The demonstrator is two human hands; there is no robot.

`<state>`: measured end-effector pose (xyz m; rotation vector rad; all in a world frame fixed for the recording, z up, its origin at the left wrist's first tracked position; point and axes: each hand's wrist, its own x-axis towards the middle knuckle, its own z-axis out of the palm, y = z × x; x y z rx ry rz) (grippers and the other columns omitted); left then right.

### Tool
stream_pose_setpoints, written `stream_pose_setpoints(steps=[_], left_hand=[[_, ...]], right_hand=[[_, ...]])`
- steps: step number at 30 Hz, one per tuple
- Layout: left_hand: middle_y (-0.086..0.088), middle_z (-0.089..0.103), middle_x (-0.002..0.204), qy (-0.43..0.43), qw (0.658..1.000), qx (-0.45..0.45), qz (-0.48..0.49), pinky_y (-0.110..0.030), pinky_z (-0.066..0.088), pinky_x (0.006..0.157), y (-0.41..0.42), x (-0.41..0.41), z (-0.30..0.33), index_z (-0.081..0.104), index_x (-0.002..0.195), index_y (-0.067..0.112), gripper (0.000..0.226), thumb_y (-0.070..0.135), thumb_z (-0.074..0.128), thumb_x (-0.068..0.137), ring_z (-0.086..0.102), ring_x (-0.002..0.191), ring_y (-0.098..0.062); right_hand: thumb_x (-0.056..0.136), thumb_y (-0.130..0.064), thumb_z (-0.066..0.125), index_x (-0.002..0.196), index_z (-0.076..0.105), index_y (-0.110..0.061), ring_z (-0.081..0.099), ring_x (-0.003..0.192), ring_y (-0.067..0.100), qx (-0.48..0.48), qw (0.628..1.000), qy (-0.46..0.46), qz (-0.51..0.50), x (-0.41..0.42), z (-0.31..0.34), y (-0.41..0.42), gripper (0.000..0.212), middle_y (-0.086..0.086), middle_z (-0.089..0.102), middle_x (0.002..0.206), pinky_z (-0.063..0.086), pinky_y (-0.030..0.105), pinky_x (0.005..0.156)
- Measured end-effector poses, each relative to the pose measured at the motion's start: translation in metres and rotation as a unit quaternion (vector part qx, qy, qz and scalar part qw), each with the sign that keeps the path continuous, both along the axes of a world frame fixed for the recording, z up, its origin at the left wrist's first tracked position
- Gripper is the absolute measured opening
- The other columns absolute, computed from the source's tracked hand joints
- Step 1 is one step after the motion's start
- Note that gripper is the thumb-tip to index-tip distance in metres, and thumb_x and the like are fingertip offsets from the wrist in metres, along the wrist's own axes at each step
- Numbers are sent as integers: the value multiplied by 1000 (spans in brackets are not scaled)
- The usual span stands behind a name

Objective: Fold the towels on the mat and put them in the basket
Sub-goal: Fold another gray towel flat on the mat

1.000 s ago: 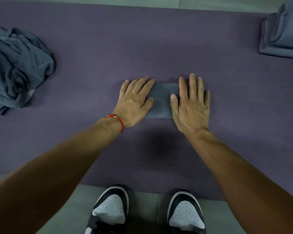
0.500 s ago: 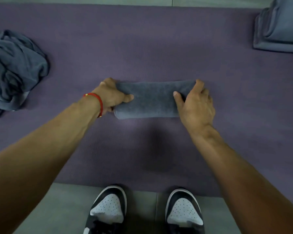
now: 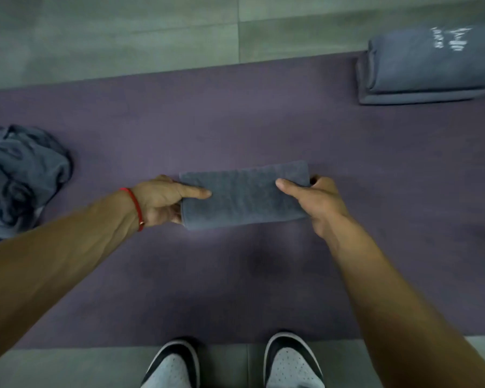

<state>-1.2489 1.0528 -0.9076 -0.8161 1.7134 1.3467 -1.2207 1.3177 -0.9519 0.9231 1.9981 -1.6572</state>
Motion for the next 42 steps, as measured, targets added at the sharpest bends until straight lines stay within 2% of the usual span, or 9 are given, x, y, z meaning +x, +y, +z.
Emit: stream_pose_setpoints(steps=[3,9,16,21,27,33,36,39,42], left_hand=[[-6,76,105,27,997,55,-44,-39,61,77,48,-8,14,68,115,9,36,10,77,79,73,95,-21],[-4,75,106,62,988,123,-68,-46,59,85,184,-39,11,67,117,10,37,28,75,85,72,97,-23],[-8,68,114,73,985,152,-42,-38,58,57,301,-93,-11,62,121,11,37,27,71,90,67,92,-24],[-5,65,121,100,985,137,-30,-34,57,54,327,-120,-27,60,127,10,43,29,70,90,65,92,-19],[-9,65,119,86,989,119,2,-45,61,71,330,-133,-56,62,121,6,43,28,74,87,67,99,-27],[-4,68,117,139,981,130,-35,-36,61,73,329,-130,-64,65,120,12,41,34,73,86,68,102,-22],[-3,68,114,152,978,136,-49,-34,62,69,332,-131,-66,65,114,14,34,34,72,88,68,97,-20],[-4,69,107,203,975,68,-67,-39,62,72,335,-133,-65,65,106,13,54,57,75,76,70,92,-22],[-4,58,109,374,895,-172,-174,-36,54,76,340,-121,-61,51,114,9,63,59,63,78,59,92,-23]], right_hand=[[78,-37,84,111,68,-14,73,90,15,-7,999,6,-38,1,12,45,44,-2,75,103,62,38,79],[93,-43,66,114,55,-19,59,79,12,64,991,10,-114,-9,45,173,34,-1,63,106,50,27,56],[87,-34,74,99,64,-9,65,93,23,135,959,80,-238,-57,37,283,30,7,65,110,53,31,62],[82,-42,79,71,57,-17,69,99,29,211,948,101,-218,-91,9,312,35,6,66,93,59,48,86],[91,-48,65,106,63,-8,63,105,32,312,932,95,-155,-104,-25,318,43,12,66,109,49,37,84],[95,-43,62,101,61,-14,63,80,10,236,927,186,-226,-92,-45,315,30,-3,66,90,49,13,60],[93,-46,63,106,66,-13,67,87,13,229,920,197,-250,-91,-49,318,35,-2,70,95,55,22,69],[96,-48,57,113,62,-8,63,98,25,343,905,149,-201,-98,-50,313,43,8,67,106,52,37,82],[98,-44,47,134,52,-12,47,123,38,589,787,142,-116,-101,-38,296,48,17,52,133,39,49,97]])
